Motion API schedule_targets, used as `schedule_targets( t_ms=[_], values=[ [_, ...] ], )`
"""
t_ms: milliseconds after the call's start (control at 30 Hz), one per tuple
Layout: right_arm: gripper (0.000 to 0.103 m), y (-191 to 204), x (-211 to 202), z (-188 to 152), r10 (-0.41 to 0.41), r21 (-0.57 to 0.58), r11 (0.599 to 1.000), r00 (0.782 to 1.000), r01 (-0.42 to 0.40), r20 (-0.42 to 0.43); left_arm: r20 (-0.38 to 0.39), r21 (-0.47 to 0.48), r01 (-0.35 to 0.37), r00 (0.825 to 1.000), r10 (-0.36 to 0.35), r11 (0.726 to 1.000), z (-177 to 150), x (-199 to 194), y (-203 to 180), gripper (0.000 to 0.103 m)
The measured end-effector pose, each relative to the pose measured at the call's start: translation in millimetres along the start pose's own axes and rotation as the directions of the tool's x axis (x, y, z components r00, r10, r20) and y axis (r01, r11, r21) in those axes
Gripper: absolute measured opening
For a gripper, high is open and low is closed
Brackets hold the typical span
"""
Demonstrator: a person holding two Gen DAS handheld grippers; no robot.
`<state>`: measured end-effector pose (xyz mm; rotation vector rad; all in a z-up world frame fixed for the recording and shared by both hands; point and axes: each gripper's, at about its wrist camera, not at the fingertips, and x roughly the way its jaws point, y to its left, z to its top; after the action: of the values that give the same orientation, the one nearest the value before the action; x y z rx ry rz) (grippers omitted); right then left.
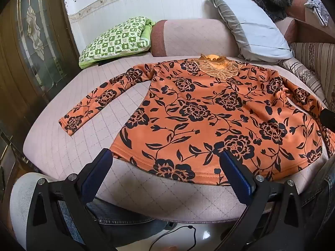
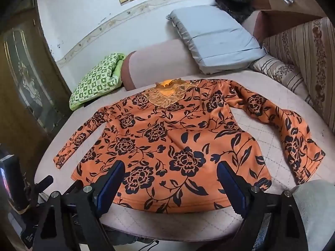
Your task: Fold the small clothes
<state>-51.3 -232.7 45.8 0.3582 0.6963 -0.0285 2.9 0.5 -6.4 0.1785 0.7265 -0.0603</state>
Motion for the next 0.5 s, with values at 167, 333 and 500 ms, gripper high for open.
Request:
schedule_targets(
  t_ms=[167,333,500],
  values=[
    [0.089,-0.1,0.1,0.0,-0.008,-0.002,1.000,1.000,0.008,-0.002,-0.001,-0.001,0.001,1.000,-0.001,1.000,0.4,0.3,-0.1,0.103],
    [0.089,-0.9,0.2,-0.2,-0.017,0.000,1.000,1.000,0.017,-0.002,-0.001,-0.001,0.001,1.000,-0.001,1.000,0.2,0.4,-0.6,0.103],
    [0.089,-2.1,0.9,-0.5,-0.011,0.014,1.000,1.000,0.011,0.002,0.000,-0.002,0.002,1.000,-0.002,1.000,0.6,-0.2,-0.2,0.103]
  ],
)
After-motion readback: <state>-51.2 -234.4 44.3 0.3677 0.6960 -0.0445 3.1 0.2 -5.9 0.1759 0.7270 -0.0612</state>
